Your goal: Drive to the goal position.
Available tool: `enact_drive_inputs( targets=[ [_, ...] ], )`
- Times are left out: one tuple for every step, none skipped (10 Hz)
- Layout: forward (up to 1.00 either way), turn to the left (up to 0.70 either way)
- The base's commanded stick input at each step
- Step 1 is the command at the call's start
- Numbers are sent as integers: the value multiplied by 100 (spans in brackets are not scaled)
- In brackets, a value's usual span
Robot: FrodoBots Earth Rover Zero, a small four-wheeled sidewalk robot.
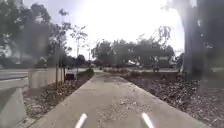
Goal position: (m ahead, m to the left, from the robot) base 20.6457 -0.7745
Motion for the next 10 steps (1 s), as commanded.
enact_drive_inputs(
  targets=[
    [70, 0],
    [70, 0],
    [70, 0],
    [70, 0],
    [70, 0],
    [70, 0],
    [70, 0],
    [70, 0],
    [70, 0],
    [70, 0]
  ],
)
